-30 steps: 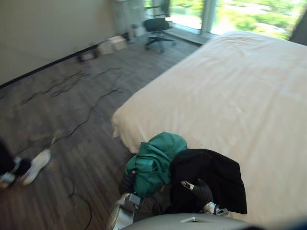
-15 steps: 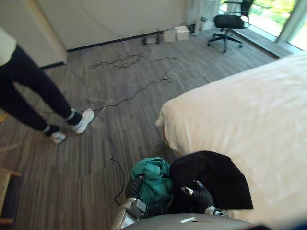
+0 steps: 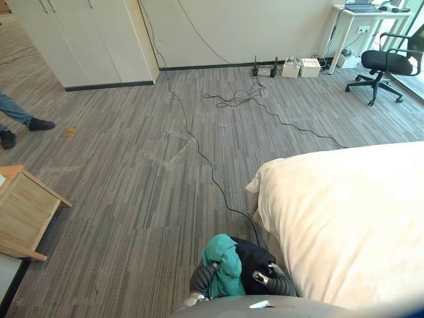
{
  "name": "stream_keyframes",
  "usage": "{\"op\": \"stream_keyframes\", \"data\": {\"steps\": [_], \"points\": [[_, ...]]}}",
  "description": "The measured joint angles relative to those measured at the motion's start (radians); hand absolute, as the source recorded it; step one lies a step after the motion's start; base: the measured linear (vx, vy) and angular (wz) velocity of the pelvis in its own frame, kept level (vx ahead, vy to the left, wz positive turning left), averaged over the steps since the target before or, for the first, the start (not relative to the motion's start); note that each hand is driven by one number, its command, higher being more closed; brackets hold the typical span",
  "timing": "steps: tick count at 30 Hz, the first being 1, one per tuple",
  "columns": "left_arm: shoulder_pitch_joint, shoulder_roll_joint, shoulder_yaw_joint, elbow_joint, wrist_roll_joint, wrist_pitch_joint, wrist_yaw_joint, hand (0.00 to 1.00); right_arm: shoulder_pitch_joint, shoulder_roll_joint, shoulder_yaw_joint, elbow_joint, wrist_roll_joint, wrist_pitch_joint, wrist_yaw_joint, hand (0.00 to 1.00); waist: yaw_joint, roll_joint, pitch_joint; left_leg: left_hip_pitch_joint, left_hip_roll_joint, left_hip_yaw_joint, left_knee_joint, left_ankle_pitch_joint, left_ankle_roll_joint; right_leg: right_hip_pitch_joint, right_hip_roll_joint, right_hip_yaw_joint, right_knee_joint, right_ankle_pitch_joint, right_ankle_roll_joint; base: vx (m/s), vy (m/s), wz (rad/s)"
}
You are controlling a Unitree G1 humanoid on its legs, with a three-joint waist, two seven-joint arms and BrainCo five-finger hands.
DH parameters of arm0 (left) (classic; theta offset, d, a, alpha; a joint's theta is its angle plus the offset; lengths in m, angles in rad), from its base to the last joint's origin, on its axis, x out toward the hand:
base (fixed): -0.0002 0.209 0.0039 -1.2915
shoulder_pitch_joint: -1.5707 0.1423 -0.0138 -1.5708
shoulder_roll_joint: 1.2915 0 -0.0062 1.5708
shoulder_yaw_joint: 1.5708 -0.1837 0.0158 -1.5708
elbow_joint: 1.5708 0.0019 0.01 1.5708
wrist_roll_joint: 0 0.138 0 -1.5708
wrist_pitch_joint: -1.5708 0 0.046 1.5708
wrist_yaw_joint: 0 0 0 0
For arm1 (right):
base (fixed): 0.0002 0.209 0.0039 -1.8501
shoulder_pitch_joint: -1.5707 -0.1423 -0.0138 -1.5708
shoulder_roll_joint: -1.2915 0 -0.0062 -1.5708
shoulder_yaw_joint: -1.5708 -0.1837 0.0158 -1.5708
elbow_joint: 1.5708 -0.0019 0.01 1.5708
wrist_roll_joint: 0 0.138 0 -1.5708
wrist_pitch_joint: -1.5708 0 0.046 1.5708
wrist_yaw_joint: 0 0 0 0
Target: Tidy the bed and pick cloth on bed and put in laundry
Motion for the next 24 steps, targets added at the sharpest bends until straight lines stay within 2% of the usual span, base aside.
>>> {"op": "stream_keyframes", "data": {"steps": [5, 9, 15, 18, 20, 21, 22, 24], "points": [[0.003, 0.001, -0.002, 0.002, 0.039, -0.007, 0.015, 1.0, 0.0, 0.001, -0.007, 0.016, -0.005, -0.002, -0.001, 1.0, 0.0, 0.005, 0.004, -0.003, 0.004, 0.018, 0.0, -0.005, -0.004, -0.011, 0.006, 0.027, -0.004, 0.0, 0.0, 0.0, -0.002, -0.13], [0.002, 0.006, -0.032, 0.046, 0.12, -0.061, 0.046, 1.0, 0.0, 0.016, -0.026, 0.037, -0.051, -0.026, -0.015, 1.0, 0.0, 0.007, 0.005, -0.007, 0.002, 0.012, 0.0, -0.011, -0.006, -0.012, 0.007, 0.027, -0.006, -0.001, 0.0, 0.01, -0.002, 0.01], [-0.009, 0.003, -0.04, 0.13, 0.198, -0.107, 0.114, 1.0, -0.025, 0.045, -0.071, 0.089, -0.122, -0.055, -0.039, 1.0, 0.004, 0.0, -0.001, -0.042, -0.007, -0.036, 0.008, -0.012, -0.003, -0.025, 0.001, -0.007, -0.001, -0.013, 0.0, 0.06, -0.011, 0.2], [-0.046, -0.005, -0.013, 0.155, 0.207, -0.12, 0.131, 1.0, -0.05, 0.029, -0.106, 0.117, -0.143, -0.046, -0.032, 1.0, 0.035, -0.005, 0.013, -0.148, -0.004, -0.029, 0.237, -0.099, -0.011, -0.03, -0.019, -0.019, 0.024, -0.032, 0.0, 0.07, 0.007, 0.17], [-0.066, -0.011, 0.037, 0.155, 0.236, -0.143, 0.131, 1.0, -0.062, 0.015, -0.138, 0.121, -0.144, -0.04, -0.026, 1.0, 0.042, -0.023, 0.064, -0.244, 0.012, 0.013, 0.482, -0.113, -0.027, 0.003, -0.035, -0.033, 0.027, -0.033, -0.001, 0.01, 0.001, 0.16], [-0.074, -0.022, 0.057, 0.155, 0.236, -0.146, 0.131, 1.0, -0.067, -0.007, -0.143, 0.121, -0.153, -0.041, -0.025, 1.0, 0.048, -0.015, 0.081, -0.274, 0.025, 0.03, 0.55, -0.115, -0.031, 0.02, -0.034, -0.039, 0.023, -0.033, -0.001, -0.04, 0.014, 0.15], [-0.08, -0.037, 0.08, 0.158, 0.238, -0.146, 0.135, 1.0, -0.07, -0.031, -0.146, 0.128, -0.162, -0.043, -0.02, 1.0, 0.054, -0.011, 0.089, -0.284, 0.037, 0.044, 0.59, -0.126, -0.047, 0.032, -0.031, -0.045, 0.02, -0.033, -0.001, -0.04, 0.032, 0.11], [-0.094, -0.032, 0.093, 0.159, 0.273, -0.146, 0.158, 1.0, -0.076, -0.046, -0.172, 0.152, -0.175, -0.043, -0.01, 1.0, 0.055, 0.002, 0.094, -0.28, 0.04, 0.053, 0.592, -0.131, -0.053, 0.049, -0.03, -0.063, 0.014, -0.03, 0.003, 0.0, 0.04, 0.22]]}}
